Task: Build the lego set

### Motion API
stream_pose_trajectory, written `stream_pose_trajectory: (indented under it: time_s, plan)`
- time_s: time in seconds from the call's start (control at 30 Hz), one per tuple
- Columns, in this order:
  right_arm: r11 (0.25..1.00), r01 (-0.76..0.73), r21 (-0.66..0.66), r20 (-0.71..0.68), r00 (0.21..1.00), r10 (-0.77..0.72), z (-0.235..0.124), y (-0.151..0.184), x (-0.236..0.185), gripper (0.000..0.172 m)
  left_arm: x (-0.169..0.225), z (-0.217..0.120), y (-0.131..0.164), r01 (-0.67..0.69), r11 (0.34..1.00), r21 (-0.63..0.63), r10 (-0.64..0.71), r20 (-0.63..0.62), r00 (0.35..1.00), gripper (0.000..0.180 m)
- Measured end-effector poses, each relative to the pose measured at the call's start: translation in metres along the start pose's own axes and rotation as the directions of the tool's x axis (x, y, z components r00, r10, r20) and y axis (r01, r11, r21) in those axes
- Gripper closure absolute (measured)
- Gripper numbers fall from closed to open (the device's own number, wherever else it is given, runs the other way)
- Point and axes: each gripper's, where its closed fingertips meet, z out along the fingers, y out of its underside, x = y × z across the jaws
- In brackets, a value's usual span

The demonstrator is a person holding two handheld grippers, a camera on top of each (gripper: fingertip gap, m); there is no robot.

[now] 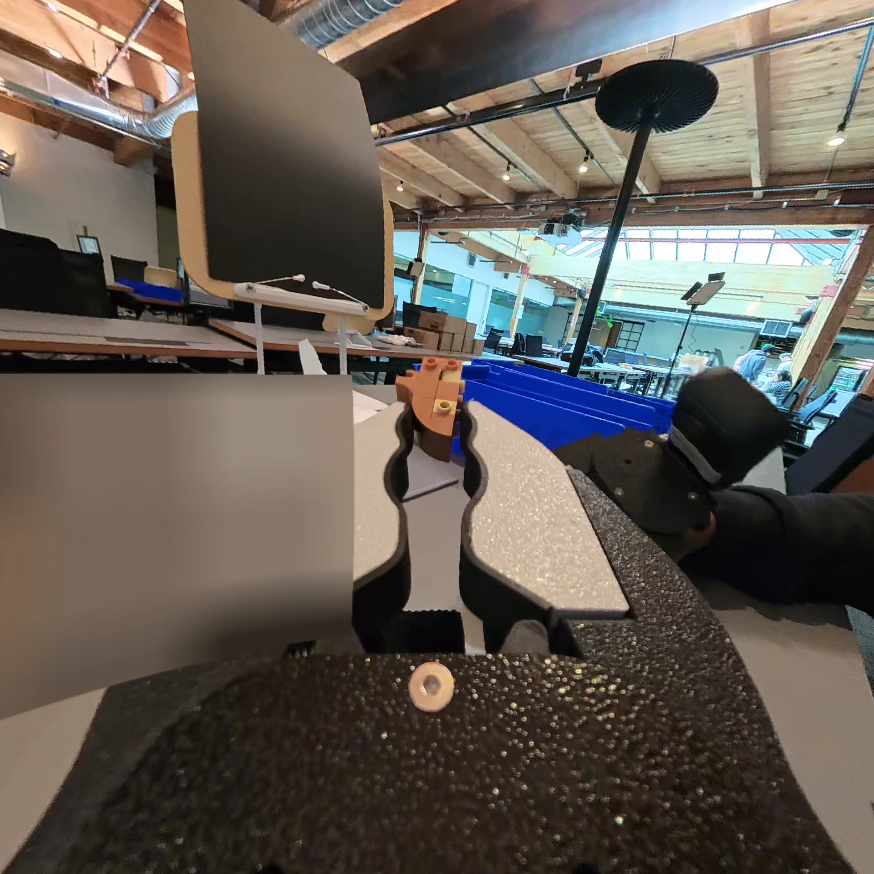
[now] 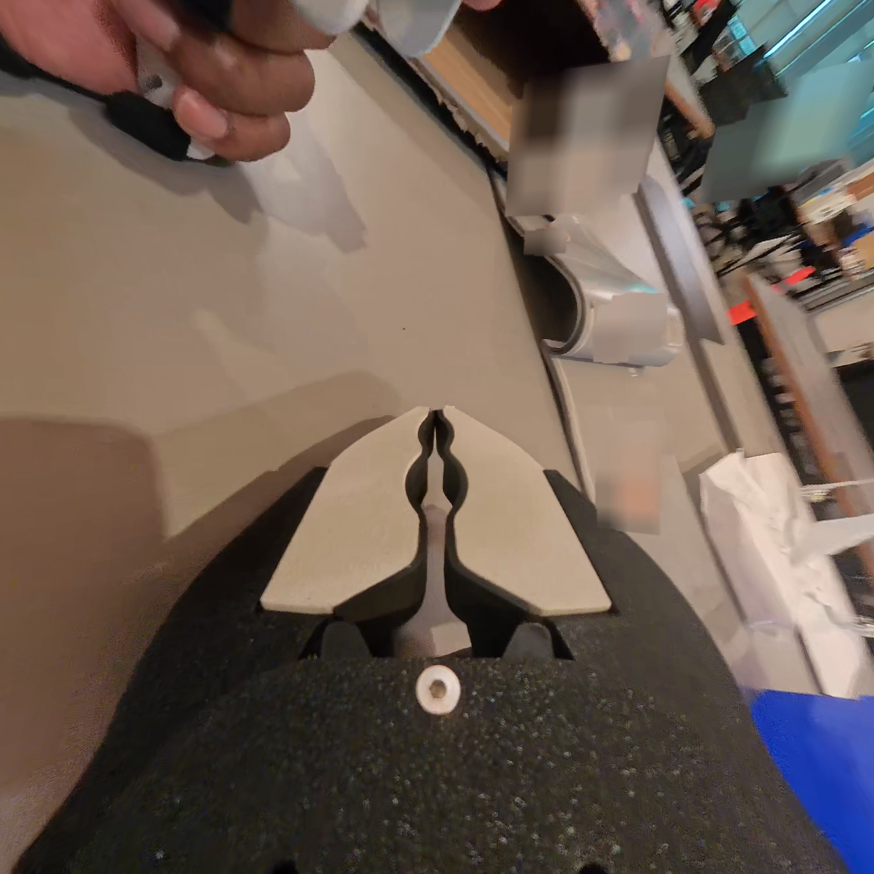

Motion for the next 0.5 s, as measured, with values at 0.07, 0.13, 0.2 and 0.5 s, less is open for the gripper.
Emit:
stream_pose_trajectory:
  time_s: [0.07, 0.13, 0.2, 0.5]
  plan:
    - [0.996, 0.091, 0.005, -0.092, 0.992, -0.090, -0.003, -0.002, 0.001, 0.172, 0.003, 0.000, -0.001, -0.022, 1.000, 0.005, 0.022, -0.006, 1.000, 0.162]
    - [0.980, 0.195, -0.028, -0.157, 0.968, -0.197, -0.004, -0.001, -0.003, 0.172, 0.007, 0.000, 0.000, -0.053, 0.999, 0.006, 0.053, -0.016, 0.998, 0.162]
    - [0.964, 0.255, -0.075, -0.217, 0.940, -0.265, -0.006, 0.002, -0.003, 0.172, 0.011, 0.000, 0.000, -0.081, 0.997, 0.003, 0.081, -0.025, 0.996, 0.162]
    - [0.976, 0.199, -0.086, -0.270, 0.939, -0.215, -0.013, 0.010, 0.011, 0.172, 0.015, 0.003, 0.003, -0.128, 0.992, -0.014, 0.128, -0.046, 0.991, 0.162]
